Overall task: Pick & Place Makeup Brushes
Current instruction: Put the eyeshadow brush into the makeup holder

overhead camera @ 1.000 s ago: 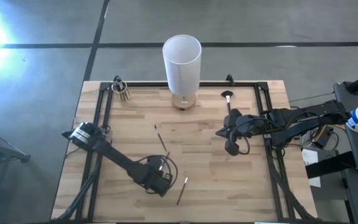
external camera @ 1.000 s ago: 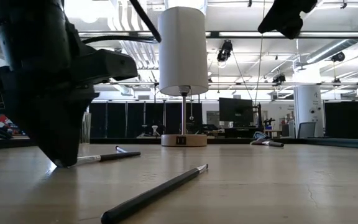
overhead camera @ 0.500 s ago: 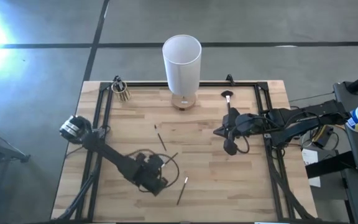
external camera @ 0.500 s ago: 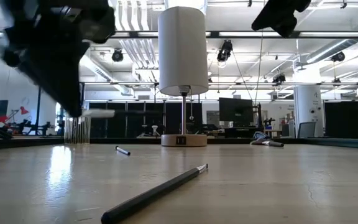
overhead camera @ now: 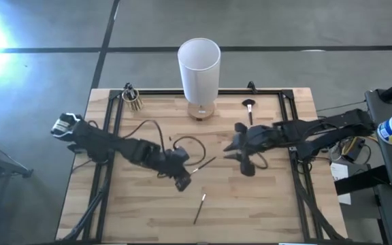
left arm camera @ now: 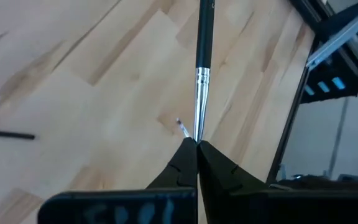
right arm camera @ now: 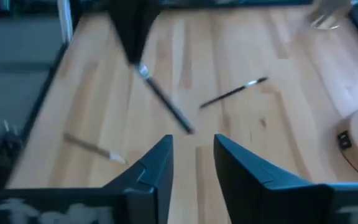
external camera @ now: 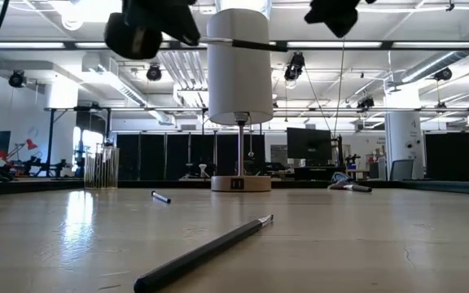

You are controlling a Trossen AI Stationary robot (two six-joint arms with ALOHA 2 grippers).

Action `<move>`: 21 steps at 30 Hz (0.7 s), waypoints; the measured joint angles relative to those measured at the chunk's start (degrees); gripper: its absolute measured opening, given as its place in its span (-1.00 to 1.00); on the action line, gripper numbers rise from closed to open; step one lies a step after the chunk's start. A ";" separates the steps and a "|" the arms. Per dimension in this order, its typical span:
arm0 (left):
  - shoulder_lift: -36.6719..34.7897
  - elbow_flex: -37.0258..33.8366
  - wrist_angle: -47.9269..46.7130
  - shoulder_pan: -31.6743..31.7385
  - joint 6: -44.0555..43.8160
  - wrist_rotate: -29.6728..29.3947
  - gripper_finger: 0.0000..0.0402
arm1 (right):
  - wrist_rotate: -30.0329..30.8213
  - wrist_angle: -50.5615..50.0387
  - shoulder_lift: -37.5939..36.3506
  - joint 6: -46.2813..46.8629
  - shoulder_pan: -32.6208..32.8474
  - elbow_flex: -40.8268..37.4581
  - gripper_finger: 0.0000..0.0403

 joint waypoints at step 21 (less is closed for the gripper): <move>-0.58 0.00 0.67 5.59 2.87 8.18 -1.00 | 1.53 -15.63 22.66 -23.00 -0.04 20.47 -0.59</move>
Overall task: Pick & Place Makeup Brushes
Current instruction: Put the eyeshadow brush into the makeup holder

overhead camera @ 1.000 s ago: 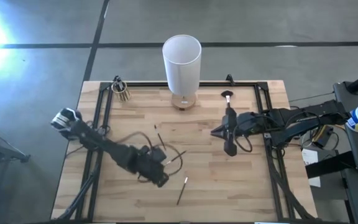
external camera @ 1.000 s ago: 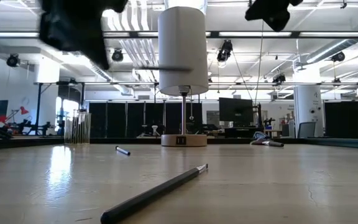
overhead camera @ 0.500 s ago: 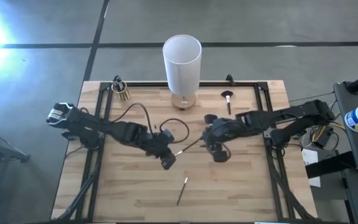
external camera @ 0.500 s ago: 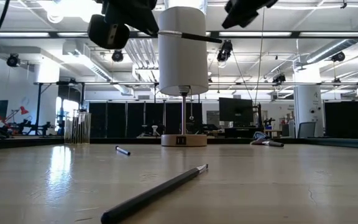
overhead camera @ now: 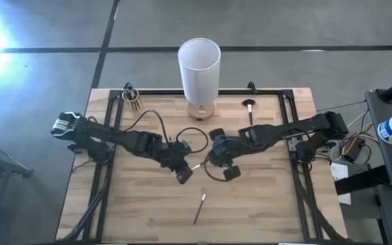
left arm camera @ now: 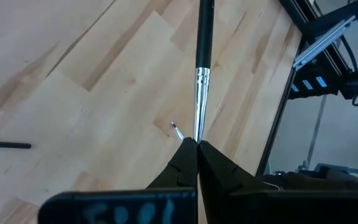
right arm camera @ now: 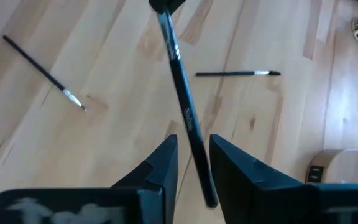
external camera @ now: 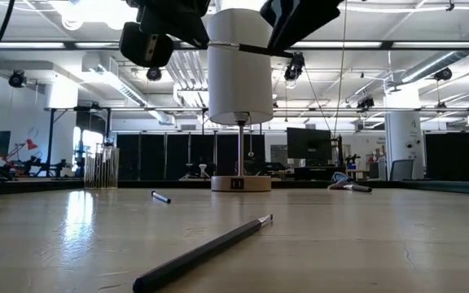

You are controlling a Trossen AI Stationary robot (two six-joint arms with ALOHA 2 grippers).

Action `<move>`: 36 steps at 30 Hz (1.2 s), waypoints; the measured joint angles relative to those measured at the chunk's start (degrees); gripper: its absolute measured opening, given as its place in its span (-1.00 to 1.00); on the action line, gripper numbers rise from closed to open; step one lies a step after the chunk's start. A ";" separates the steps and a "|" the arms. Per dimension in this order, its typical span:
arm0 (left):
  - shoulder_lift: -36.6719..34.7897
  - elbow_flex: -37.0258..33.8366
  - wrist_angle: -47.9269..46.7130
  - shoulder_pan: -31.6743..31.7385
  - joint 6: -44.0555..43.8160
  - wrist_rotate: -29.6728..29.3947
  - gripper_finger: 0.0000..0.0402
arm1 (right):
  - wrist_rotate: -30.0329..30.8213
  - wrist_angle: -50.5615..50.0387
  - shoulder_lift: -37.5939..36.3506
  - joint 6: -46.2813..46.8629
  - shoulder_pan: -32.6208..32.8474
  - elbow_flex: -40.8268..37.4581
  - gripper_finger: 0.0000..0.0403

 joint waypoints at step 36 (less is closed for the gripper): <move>-2.31 0.19 0.11 1.00 -0.25 1.29 -0.93 | -0.84 -0.81 0.79 2.33 0.08 0.07 -0.90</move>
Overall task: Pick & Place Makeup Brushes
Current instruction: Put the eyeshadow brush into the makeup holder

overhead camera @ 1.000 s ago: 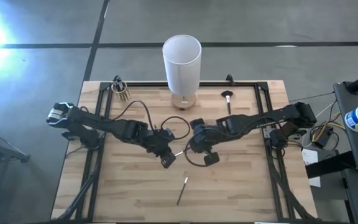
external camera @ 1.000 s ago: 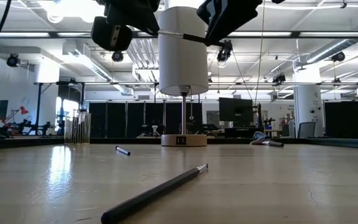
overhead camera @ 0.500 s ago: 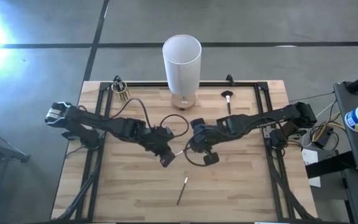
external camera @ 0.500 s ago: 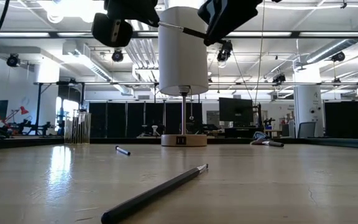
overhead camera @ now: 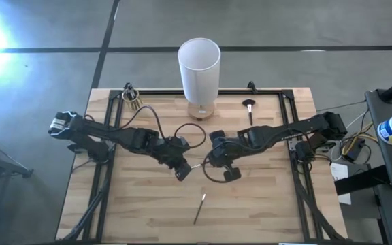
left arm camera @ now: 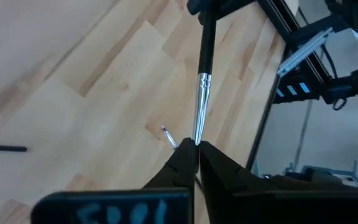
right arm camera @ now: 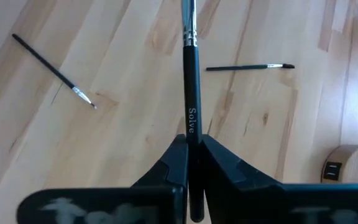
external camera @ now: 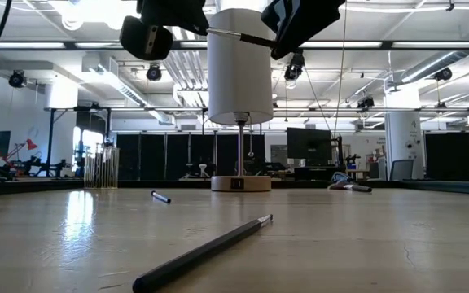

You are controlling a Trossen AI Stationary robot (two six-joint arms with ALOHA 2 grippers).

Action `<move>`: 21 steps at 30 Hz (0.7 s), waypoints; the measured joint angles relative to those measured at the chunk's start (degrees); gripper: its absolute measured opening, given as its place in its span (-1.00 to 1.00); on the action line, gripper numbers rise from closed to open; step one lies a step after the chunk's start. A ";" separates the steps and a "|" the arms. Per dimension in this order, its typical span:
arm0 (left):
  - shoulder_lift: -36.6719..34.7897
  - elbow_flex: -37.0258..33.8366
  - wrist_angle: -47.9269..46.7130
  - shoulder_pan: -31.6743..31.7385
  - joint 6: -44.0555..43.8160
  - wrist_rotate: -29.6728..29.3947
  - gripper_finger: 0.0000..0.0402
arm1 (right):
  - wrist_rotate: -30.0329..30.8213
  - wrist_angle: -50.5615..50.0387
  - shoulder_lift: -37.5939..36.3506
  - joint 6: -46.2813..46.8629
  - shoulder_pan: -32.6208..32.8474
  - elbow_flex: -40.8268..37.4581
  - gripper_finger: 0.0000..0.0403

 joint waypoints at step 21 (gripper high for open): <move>-17.23 -11.18 30.58 -2.13 17.98 -21.29 -0.51 | -0.83 36.42 -18.07 28.25 -3.87 -18.02 -0.91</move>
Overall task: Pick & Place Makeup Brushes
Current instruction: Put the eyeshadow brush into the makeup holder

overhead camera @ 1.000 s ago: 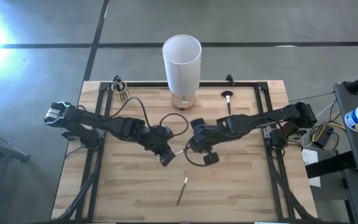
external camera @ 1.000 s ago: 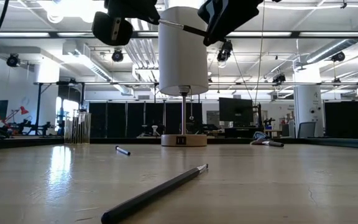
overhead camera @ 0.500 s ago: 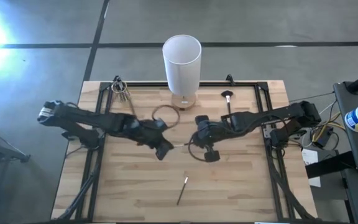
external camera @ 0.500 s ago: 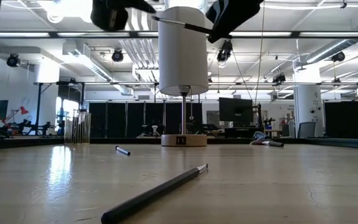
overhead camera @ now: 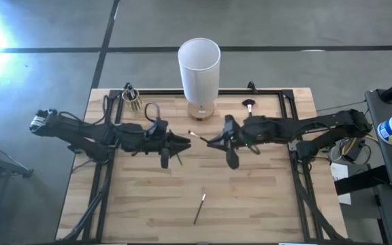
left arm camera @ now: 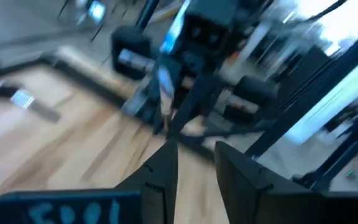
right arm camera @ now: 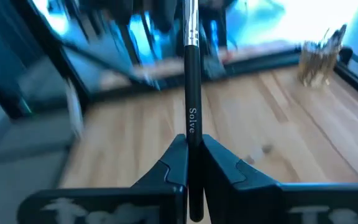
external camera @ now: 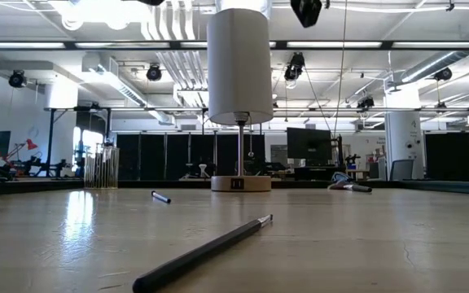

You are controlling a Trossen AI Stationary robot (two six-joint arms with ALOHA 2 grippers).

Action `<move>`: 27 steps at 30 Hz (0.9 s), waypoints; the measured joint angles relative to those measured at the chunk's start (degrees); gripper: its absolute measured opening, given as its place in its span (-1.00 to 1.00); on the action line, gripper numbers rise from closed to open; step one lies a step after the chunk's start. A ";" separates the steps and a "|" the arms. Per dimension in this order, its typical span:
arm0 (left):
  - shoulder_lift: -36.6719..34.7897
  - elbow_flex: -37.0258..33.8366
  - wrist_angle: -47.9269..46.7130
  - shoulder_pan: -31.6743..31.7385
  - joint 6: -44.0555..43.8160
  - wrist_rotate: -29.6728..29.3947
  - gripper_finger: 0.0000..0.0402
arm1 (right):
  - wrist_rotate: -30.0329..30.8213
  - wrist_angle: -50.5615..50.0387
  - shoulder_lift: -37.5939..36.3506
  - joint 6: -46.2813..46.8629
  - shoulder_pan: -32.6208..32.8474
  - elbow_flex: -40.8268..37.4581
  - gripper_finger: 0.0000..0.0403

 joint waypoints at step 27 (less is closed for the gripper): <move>-0.17 -3.25 24.64 3.55 10.67 -4.95 -0.83 | 0.31 9.05 3.49 4.19 -0.01 6.04 -0.90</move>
